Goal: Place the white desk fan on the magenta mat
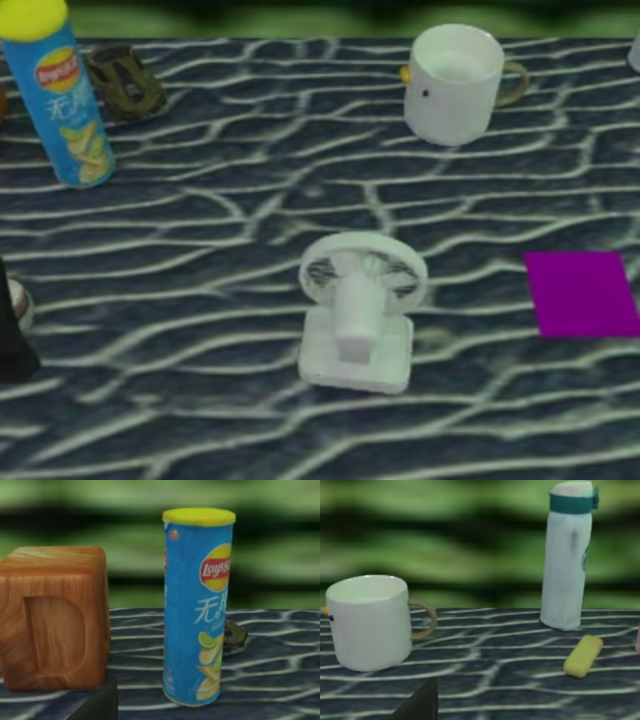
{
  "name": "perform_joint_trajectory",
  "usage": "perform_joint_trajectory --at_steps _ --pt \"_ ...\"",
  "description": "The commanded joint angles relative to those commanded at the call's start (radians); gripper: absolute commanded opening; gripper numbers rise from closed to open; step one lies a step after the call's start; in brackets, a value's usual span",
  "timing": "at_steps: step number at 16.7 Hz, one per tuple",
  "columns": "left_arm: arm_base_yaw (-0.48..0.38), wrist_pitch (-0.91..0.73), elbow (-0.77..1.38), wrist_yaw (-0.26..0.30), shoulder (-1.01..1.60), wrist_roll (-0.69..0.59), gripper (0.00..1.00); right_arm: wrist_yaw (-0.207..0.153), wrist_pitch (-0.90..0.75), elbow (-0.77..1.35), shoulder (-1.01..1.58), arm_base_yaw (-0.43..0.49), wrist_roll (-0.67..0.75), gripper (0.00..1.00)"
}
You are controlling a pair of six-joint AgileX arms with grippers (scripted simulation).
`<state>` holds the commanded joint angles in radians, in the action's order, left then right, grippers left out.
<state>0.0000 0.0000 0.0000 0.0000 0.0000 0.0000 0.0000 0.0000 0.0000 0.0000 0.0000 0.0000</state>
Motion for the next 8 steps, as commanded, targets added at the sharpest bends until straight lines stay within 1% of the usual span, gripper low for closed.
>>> perform_joint_trajectory --at_steps 4,8 --pt "0.0 0.0 0.0 0.0 0.0 0.0 1.0 0.0 -0.029 0.028 0.03 0.014 -0.014 1.0" --pt "0.0 0.0 0.0 0.0 0.0 0.0 1.0 0.003 -0.199 0.207 0.217 0.085 -0.085 1.0"
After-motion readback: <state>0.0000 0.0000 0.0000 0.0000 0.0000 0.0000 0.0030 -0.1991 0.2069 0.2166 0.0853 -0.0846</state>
